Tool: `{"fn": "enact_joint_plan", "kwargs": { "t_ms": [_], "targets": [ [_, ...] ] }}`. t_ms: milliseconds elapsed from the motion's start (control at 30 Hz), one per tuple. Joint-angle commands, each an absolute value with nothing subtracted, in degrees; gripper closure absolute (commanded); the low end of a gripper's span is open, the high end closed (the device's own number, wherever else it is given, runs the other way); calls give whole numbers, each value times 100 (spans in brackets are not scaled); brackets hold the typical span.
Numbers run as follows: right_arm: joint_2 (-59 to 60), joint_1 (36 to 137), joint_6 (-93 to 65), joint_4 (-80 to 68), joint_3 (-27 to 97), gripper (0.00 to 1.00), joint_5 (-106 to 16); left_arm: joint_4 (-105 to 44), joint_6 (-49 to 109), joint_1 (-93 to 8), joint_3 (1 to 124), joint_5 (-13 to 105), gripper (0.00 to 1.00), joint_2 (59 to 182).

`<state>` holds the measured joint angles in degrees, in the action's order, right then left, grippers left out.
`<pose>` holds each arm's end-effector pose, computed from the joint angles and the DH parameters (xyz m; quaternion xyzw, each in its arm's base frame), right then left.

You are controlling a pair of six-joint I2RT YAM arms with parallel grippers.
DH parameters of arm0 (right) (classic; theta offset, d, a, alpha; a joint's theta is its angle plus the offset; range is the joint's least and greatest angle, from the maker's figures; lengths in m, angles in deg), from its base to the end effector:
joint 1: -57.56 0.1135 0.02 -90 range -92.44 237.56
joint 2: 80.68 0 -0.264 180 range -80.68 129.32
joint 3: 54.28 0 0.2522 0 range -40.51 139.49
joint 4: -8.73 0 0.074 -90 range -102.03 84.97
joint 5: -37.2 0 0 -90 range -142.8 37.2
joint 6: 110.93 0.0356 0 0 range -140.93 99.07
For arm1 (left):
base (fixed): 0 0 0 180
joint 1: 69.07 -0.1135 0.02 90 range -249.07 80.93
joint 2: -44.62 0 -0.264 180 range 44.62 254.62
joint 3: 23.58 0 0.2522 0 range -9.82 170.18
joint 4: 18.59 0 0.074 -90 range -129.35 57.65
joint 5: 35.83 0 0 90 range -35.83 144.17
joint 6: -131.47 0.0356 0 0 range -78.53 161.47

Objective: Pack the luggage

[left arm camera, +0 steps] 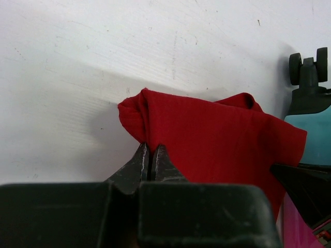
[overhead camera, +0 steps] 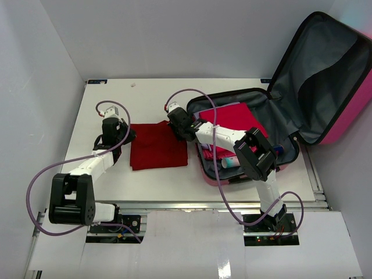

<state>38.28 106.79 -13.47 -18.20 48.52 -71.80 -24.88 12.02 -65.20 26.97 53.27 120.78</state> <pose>0.3148 0.3474 0.2007 -0.2612 0.8688 0.0531 0.4174 0.2766 -0.0193 0.2029 -0.1898 0.8533 -0.1458 0.4632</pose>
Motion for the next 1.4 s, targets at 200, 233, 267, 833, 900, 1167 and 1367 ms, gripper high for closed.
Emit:
{"fn": "enact_joint_plan", "kwargs": {
  "t_ms": [200, 233, 267, 833, 900, 1167, 1367],
  "targets": [
    [2988, 10731, -1802, -1437, 5050, 92, -7653, -2787, 1219, -6496, 2612, 5823, 100, 11224],
    [3019, 10731, -1814, -1393, 5076, 92, -7599, -2795, 1224, -6494, 2609, 5875, 100, 11220],
    [3056, 10731, -1828, -1351, 5104, 92, -7552, -2795, 1229, -6494, 2605, 5930, 100, 11220],
    [3868, 10739, -1900, -1276, 6006, 92, -7007, -2734, 1248, -6494, 2586, 6175, 100, 11361],
    [3982, 10731, -1892, -1268, 6059, 92, -6946, -2726, 1256, -6494, 2579, 6198, 100, 11368],
    [4344, 10731, -1938, -1285, 6226, 92, -6856, -2638, 1238, -6494, 2552, 6250, 100, 11473],
    [4281, 10731, -1995, -1340, 6250, 92, -6973, -2636, 1229, -6496, 2485, 6237, 100, 11295]
  ]
}}
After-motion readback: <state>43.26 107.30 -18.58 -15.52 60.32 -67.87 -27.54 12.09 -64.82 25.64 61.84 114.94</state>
